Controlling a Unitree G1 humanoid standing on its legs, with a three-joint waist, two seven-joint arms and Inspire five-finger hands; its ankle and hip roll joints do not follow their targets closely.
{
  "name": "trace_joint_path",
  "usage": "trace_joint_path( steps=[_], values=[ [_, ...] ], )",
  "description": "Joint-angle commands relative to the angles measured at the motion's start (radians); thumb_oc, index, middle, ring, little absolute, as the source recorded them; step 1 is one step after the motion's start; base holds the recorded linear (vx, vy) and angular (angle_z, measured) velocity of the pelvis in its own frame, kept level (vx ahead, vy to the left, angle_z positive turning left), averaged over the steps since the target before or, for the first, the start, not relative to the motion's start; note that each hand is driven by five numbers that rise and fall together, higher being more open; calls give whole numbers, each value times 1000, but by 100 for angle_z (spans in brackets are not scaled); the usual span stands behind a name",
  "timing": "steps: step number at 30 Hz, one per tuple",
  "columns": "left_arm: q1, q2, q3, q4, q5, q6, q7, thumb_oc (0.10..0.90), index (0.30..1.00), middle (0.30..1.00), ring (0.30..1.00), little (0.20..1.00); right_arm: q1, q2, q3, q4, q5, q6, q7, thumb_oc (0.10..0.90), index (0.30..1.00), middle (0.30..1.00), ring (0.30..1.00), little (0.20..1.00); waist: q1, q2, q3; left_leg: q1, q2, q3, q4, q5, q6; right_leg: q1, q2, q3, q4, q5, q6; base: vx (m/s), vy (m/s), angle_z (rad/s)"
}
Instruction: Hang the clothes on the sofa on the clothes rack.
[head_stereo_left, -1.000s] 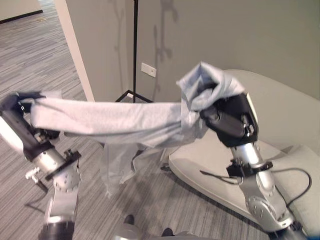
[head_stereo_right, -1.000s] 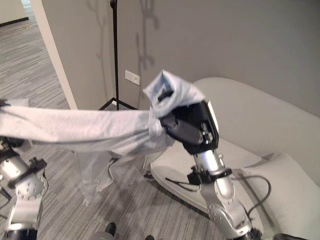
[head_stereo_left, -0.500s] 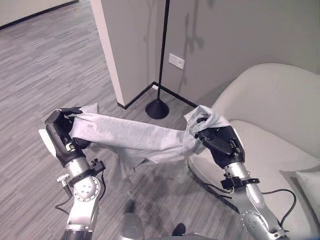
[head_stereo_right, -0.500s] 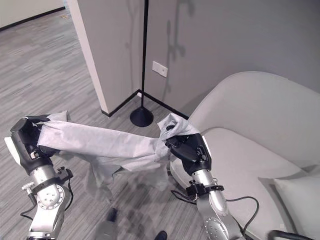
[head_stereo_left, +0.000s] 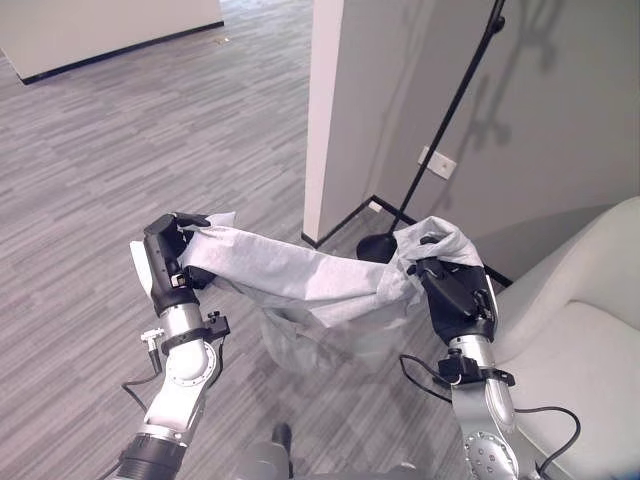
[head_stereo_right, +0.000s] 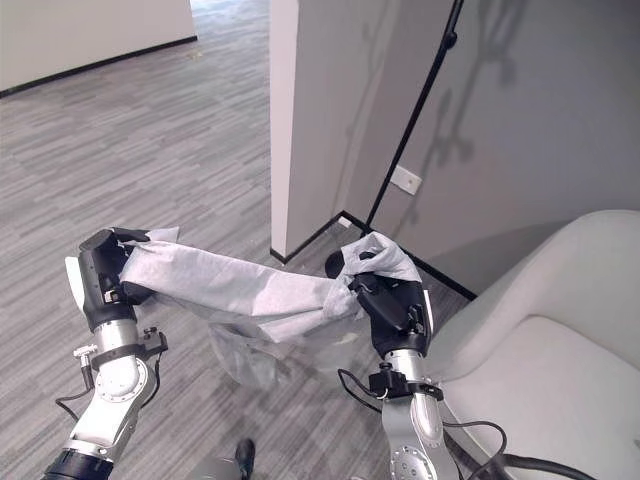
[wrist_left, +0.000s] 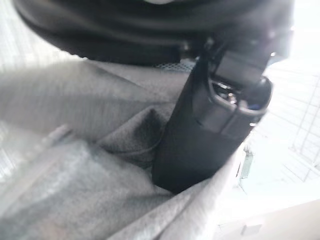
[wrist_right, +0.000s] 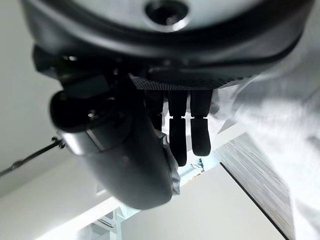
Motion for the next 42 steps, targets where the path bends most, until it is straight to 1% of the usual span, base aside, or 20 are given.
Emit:
trace_joint_path(
  steps=[1, 2, 3, 7, 9, 10, 12, 14, 16, 17, 19, 20, 23, 26, 27, 29, 32, 37, 40, 42],
  values=[
    [-57, 25, -25, -131, 14, -78, -84, 400, 300, 300, 300, 300, -91, -46, -96, -80, -48, -110, 2, 400, 300, 300, 300, 300, -52, -12, -30, 38, 33, 44, -47, -42, -65, -15, 85, -10, -197, 123, 29, 221, 72, -6],
    [-65, 12, -32, -114, -2, -72, -94, 400, 300, 300, 300, 300, -92, -48, -104, -78, -62, -119, -3, 400, 300, 300, 300, 300, -81, -28, -15, 87, 6, 22, -76, -57, -65, -81, 166, 14, -289, 150, 37, 239, 43, 8],
    [-64, 4, -34, -109, -7, -76, -103, 400, 300, 300, 300, 300, -87, -49, -107, -79, -68, -116, -6, 400, 300, 300, 300, 300, -90, -33, -13, 108, -4, 14, -88, -67, -66, -89, 189, 30, -345, 166, 45, 334, 47, 9],
    [-77, -5, -53, -83, -2, -68, -125, 400, 300, 300, 300, 300, -66, -46, -120, -112, -107, -122, -19, 400, 300, 300, 300, 300, -142, -51, -10, 195, -17, -23, -110, -128, -72, -147, 203, 48, -498, 253, 72, 341, -17, 34],
    [-72, -4, -55, -84, 4, -66, -130, 400, 300, 300, 300, 300, -48, -46, -127, -129, -126, -122, -22, 400, 300, 300, 300, 300, -150, -51, -13, 215, -19, -32, -100, -150, -70, -122, 201, 30, -506, 244, 65, 406, -26, 33],
    [-55, -19, -59, -75, 8, -68, -138, 400, 300, 300, 300, 300, -14, -48, -141, -159, -150, -126, -18, 400, 300, 300, 300, 300, -168, -36, -52, 273, -3, -18, -72, -216, -72, -79, 227, 17, -474, 196, 24, 414, -17, 25],
    [-36, -32, -59, -78, -2, -71, -146, 400, 300, 300, 300, 300, -8, -52, -149, -168, -158, -132, -16, 400, 300, 300, 300, 300, -180, -21, -80, 286, 10, -12, -45, -241, -82, -49, 248, 17, -478, 179, 16, 495, -39, 11],
    [-31, -43, -60, -55, -36, -81, -149, 400, 300, 300, 300, 300, -19, -58, -150, -183, -164, -139, -28, 400, 300, 300, 300, 300, -191, 4, -102, 246, 34, 18, 97, -184, -123, -1, 275, 24, -511, 171, 5, 414, -84, 5],
    [-43, -18, -56, -51, -31, -89, -150, 400, 300, 300, 300, 300, -56, -85, -156, -226, -201, -150, -37, 400, 300, 300, 300, 300, -186, 4, -92, 113, 86, 45, 393, 1, -187, 42, 299, 50, -552, 166, -31, 234, -141, -4],
    [-47, -10, -55, -51, -34, -95, -152, 400, 300, 300, 300, 300, -75, -101, -153, -228, -221, -151, -45, 400, 300, 300, 300, 300, -176, -14, -85, 36, 84, 37, 518, 41, -183, 56, 294, 62, -573, 172, -44, 165, -139, -6],
    [-64, 0, -54, -58, -27, -97, -137, 400, 300, 300, 300, 300, -112, -119, -158, -249, -267, -159, -84, 400, 300, 300, 300, 300, -146, -45, -56, -106, 90, 60, 645, 15, -146, 100, 283, 101, -602, 162, -54, 233, -64, -45],
    [-67, 1, -49, -55, -13, -97, -120, 400, 300, 300, 300, 300, -120, -122, -156, -268, -281, -167, -98, 400, 300, 300, 300, 300, -132, -49, -46, -164, 92, 70, 614, -29, -130, 128, 282, 130, -615, 152, -45, 291, 91, -83],
    [-58, 10, -46, -60, 37, -95, -110, 400, 300, 300, 300, 300, -151, -129, -162, -283, -383, -157, -143, 400, 300, 300, 300, 300, -92, -36, -50, -205, 68, 48, 329, -45, -96, 166, 279, 199, -626, 129, -16, 347, 191, -83],
    [-50, 9, -53, -59, 54, -101, -107, 400, 300, 300, 300, 300, -169, -112, -177, -267, -475, -148, -221, 400, 300, 300, 300, 300, -40, -4, -45, -269, 23, -62, 2, 114, -117, 256, 328, 273, -638, 77, -24, 464, 185, -87],
    [-70, 11, -57, -53, 90, -86, -74, 400, 300, 300, 300, 300, -179, -104, -197, -244, -509, -145, -279, 400, 300, 300, 300, 300, -32, 0, -47, -272, 21, -60, -11, 149, -121, 295, 336, 305, -617, 42, -27, 330, 123, -115],
    [-72, 10, -59, -52, 93, -86, -71, 400, 300, 300, 300, 300, -180, -104, -197, -244, -512, -144, -282, 400, 300, 300, 300, 300, -27, -1, -46, -273, 21, -56, -6, 145, -121, 294, 335, 309, -613, 40, -27, 227, 126, -76],
    [-86, 38, -29, -50, 171, -78, -24, 400, 300, 300, 300, 300, -180, -82, -225, -255, -581, -126, -290, 400, 300, 300, 300, 300, -32, 1, -115, -176, 3, -40, -8, 135, -75, 278, 295, 329, -450, 5, 11, 452, 280, -60],
    [-178, 91, 16, -78, 288, -40, 55, 400, 300, 300, 300, 300, -285, -72, -185, -206, -663, -94, -298, 400, 300, 300, 300, 300, -44, 24, -123, -2, -10, 4, -46, 55, -14, 139, 192, 256, -49, 159, 70, 311, 190, -69],
    [-205, 96, 38, -77, 337, -39, 76, 400, 300, 300, 300, 300, -301, -63, -183, -206, -665, -99, -299, 400, 300, 300, 300, 300, -50, 27, -121, 40, -16, 7, -58, 34, -7, 100, 150, 211, -20, 168, 73, 195, 22, 7],
    [-237, 106, 54, -76, 381, -37, 104, 400, 300, 300, 300, 300, -333, -72, -185, -195, -647, -107, -286, 400, 300, 300, 300, 300, -59, 31, -127, 70, -14, -19, -72, 15, -15, 55, 143, 195, -99, 141, 56, 279, -116, 27]
  ],
)
